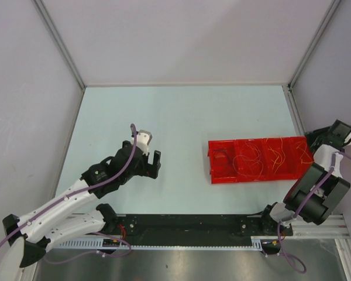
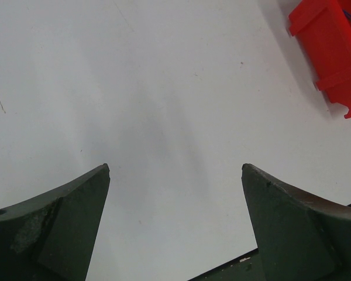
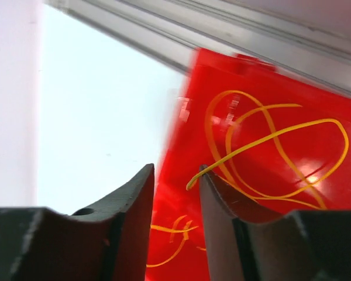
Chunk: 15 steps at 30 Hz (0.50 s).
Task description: Untangle the cables
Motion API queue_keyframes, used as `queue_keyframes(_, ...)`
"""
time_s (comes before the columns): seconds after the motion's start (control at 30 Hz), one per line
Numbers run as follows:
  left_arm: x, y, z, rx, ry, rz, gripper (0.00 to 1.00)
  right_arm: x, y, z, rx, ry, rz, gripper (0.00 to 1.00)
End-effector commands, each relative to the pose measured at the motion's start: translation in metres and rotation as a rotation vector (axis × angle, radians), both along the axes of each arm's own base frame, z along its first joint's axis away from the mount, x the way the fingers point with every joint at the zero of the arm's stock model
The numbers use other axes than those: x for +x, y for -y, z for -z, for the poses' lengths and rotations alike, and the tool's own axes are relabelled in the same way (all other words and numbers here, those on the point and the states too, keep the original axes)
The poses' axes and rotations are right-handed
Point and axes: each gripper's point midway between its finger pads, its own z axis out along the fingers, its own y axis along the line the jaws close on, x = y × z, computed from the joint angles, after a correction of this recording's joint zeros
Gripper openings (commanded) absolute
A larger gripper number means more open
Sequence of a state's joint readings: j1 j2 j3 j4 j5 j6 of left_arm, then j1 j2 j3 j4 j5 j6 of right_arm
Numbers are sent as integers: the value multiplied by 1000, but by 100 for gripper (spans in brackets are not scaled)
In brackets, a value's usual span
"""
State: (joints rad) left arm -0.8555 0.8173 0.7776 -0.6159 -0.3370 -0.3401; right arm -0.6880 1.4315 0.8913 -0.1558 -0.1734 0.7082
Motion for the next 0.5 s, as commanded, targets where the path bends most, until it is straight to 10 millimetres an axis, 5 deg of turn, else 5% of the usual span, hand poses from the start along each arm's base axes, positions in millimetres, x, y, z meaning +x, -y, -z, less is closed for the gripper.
queue_keyframes(0.0,1,1,-16,-43,41,-11,100,15,6,-79,-145,117,-15,44)
queue_keyframes(0.3,-2,0,-26,-80,66,-8,100,13,-8,-160,-238,219,-50,57)
queue_keyframes(0.47,-5,-2,-32,-102,84,-8,100,-8,-14,-144,-222,123,-40,52)
